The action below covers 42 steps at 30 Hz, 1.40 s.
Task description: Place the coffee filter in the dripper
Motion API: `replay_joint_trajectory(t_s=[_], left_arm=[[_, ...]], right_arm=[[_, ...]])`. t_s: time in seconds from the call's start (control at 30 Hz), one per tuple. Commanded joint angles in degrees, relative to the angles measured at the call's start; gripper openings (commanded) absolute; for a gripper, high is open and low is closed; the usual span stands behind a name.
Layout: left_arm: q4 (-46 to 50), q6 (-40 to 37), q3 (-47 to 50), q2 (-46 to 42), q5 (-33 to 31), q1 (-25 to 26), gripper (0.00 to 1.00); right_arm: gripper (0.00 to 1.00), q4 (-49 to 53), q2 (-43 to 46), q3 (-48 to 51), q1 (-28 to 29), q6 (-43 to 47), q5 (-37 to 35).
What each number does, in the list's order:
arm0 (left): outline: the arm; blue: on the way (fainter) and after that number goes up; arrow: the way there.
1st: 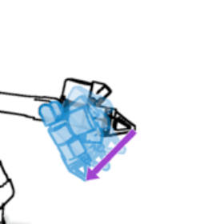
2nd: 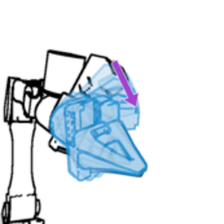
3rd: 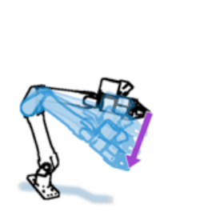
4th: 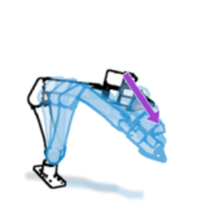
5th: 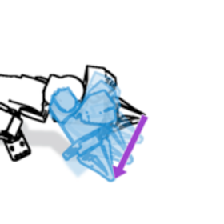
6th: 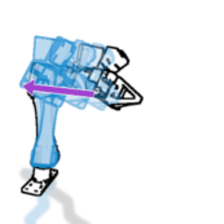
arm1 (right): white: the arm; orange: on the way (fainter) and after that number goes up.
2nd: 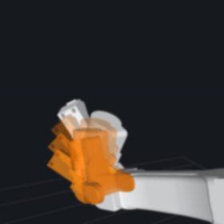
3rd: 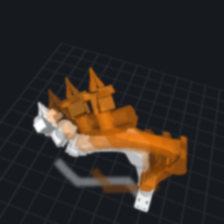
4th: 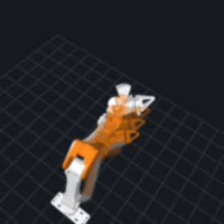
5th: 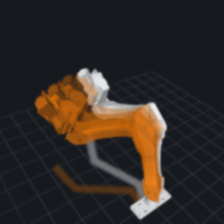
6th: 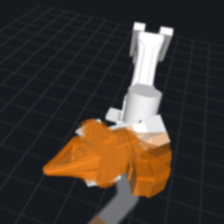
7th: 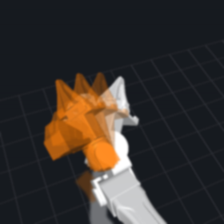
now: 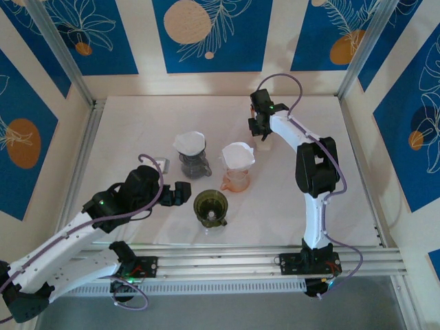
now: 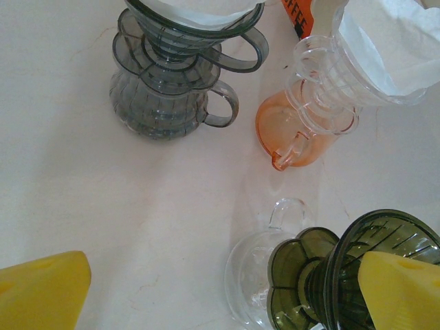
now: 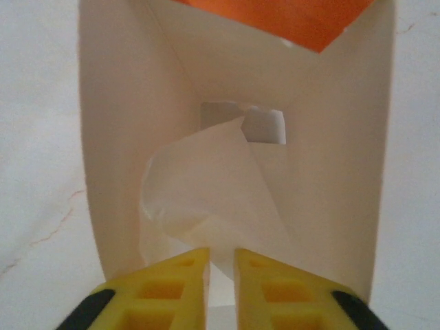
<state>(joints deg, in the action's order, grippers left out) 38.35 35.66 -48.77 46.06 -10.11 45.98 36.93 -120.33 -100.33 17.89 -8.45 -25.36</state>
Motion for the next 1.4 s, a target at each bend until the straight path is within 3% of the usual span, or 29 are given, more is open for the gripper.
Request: replay_joint_trajectory(t_s=[0.0, 0.23, 0.67, 0.7, 0.83, 0.9, 1.1, 1.37], left_arm=[[-0.51, 0.55, 0.37, -0.43, 0.7, -0.45, 1.0], [-0.73, 0.7, 0.77, -0.5, 0.79, -0.49, 1.0], [-0.75, 0.55, 1.05, -0.93, 0.92, -0.84, 1.0], [-0.6, 0.47, 1.05, -1.05, 0.88, -0.88, 1.0], [-0.38, 0.37, 1.31, -1.5, 0.7, -1.06, 1.0], [-0.39, 0.38, 1.4, -1.66, 0.98, -1.15, 1.0], [0.1, 0.55, 0.97, -1.9, 1.21, -1.23, 1.0], [-0.37, 0.82, 1.4, -1.88, 1.37, -1.36, 1.0]], right_arm=[[0.13, -0.34, -0.27, -0.62, 0.24, 0.1, -1.06], [0.0, -2.94, 3.62, 1.61, 0.38, 0.18, -1.5], [0.0, -4.64, 13.71, 8.22, 0.73, -0.4, 0.17], [0.01, -3.9, 13.37, 8.01, 0.57, 0.24, 2.01], [0.28, -0.21, 9.71, 5.59, 0.69, 5.14, 3.68], [0.34, -0.61, 8.57, 5.84, 1.51, 7.8, 2.85], [0.29, -2.75, 6.49, 5.67, 2.74, 10.21, -4.18], [0.25, -4.23, 6.19, 5.87, 2.68, 11.21, -6.36]])
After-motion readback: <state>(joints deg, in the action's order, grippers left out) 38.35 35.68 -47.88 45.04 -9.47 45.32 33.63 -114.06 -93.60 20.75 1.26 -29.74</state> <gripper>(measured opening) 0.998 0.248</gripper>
